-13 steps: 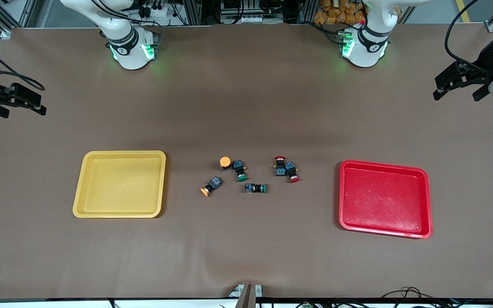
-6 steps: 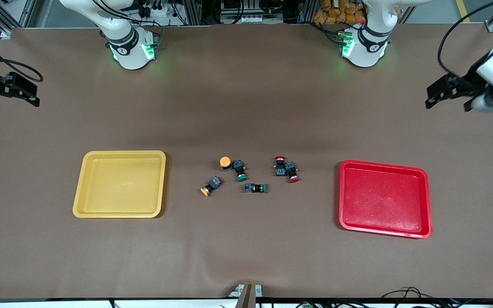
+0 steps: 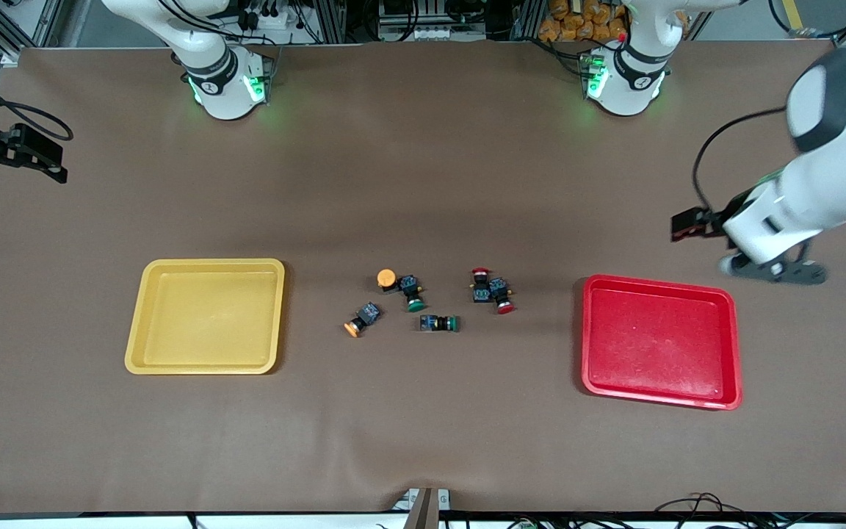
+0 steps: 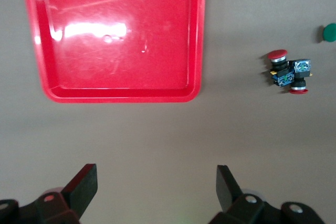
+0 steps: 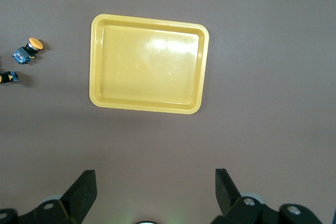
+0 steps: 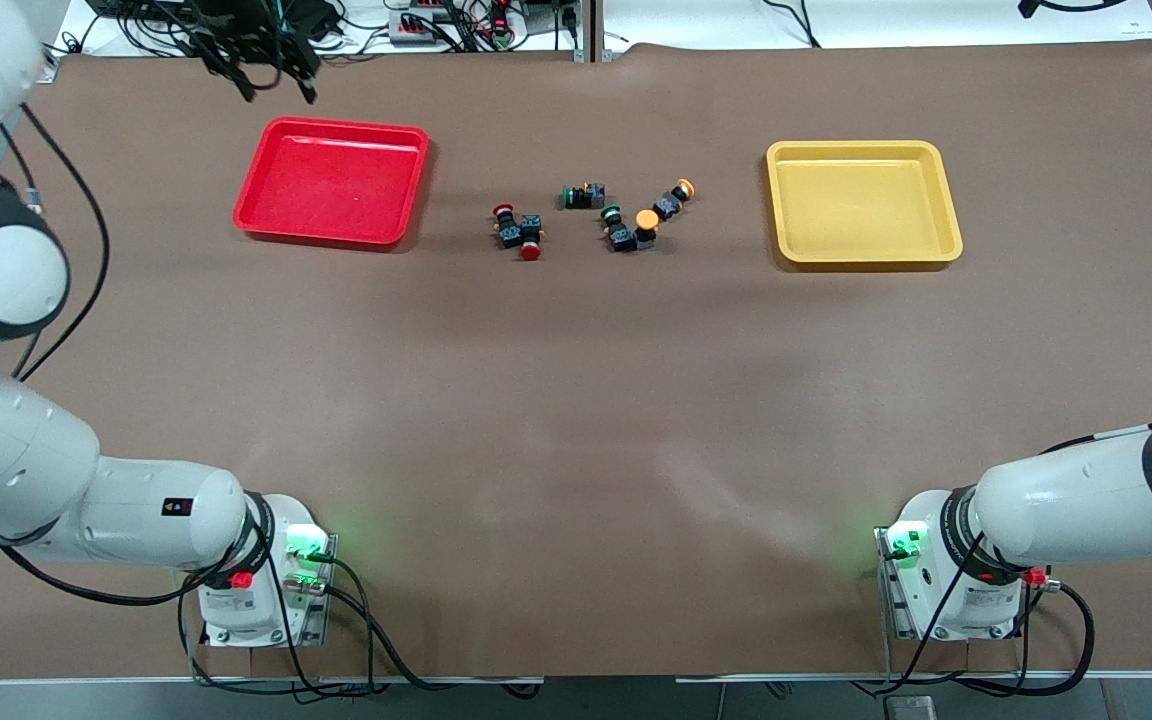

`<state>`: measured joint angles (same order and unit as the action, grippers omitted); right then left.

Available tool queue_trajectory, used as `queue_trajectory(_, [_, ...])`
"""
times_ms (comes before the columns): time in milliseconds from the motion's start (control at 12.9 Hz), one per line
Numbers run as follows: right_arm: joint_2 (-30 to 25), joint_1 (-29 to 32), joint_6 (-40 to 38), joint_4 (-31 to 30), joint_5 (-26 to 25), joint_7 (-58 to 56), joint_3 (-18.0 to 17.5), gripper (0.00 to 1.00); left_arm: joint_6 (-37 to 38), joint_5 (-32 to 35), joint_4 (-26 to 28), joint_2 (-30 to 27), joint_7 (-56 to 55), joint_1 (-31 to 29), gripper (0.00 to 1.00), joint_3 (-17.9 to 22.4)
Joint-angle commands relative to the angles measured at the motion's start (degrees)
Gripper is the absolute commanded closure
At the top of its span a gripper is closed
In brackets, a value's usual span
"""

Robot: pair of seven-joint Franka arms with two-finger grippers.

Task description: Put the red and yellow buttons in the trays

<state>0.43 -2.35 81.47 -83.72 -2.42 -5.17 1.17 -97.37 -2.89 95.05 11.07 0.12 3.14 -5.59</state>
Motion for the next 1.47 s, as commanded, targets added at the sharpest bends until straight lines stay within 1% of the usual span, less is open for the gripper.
queue_trajectory(0, [0.0, -0.2, -0.3, 0.4, 1.4, -0.7, 0.2, 0.0, -3.0, -0.6, -1.4, 3.2, -2.0, 2.7, 0.0, -0.1])
queue_trajectory(78, [0.1, -0.5, -0.3, 0.4, 1.5, -0.7, 0.2, 0.0, -4.9, -0.6, -1.5, 4.4, -3.2, 3.7, 0.0, -0.1])
queue_trajectory(233, [2.5, -0.3, -0.4, 0.6, 1.4, -0.7, 0.2, 0.0, -8.8, -0.6, -1.5, 7.1, -5.3, 5.0, 0.0, -0.1])
queue_trajectory(388, [3.2, 0.1, -0.3, 0.5, 1.4, -0.7, 0.2, 0.0, -12.3, -0.7, -1.4, 10.2, -7.0, 5.0, 0.0, -0.1])
queue_trajectory(543, [6.0, 0.3, -0.6, 0.6, 1.4, -0.8, 0.3, 0.0, -17.1, -2.5, -1.4, 14.1, -11.2, 5.0, 0.0, -0.1])
queue_trajectory(854, [7.6, 0.7, 0.0, 0.6, 1.2, -0.8, 0.3, 0.0, -24.5, -3.4, -1.4, 20.4, -25.5, 7.8, 0.0, -0.1])
queue_trajectory(1009, [7.7, 0.6, 0.0, 0.9, 0.9, -0.7, 0.3, 0.0, -27.0, -3.4, -1.3, 22.8, -34.4, 10.7, 0.0, -0.1])
queue_trajectory(1087, [7.7, 0.8, -0.2, 0.9, 1.0, -0.4, 0.3, 0.0, -27.1, -3.3, -1.4, 23.5, -38.4, 12.4, 0.0, -0.1])
queue_trajectory(1164, [7.7, 1.3, -0.3, 0.9, 1.9, -0.3, 0.5, 0.0, -27.1, -3.2, -1.4, 24.0, -41.6, 14.6, 0.0, -0.1])
queue_trajectory(1242, [7.7, 2.5, -0.4, 0.9, 4.0, -0.2, 0.8, 0.0, -27.3, -2.8, -1.4, 24.3, -44.9, 16.7, 0.0, 0.2])
queue_trajectory(1397, [7.8, 5.2, -0.4, 0.7, 9.9, 0.0, 1.0, 0.0, -29.6, -2.5, -1.2, 26.1, -48.0, 18.0, 0.0, 0.2])
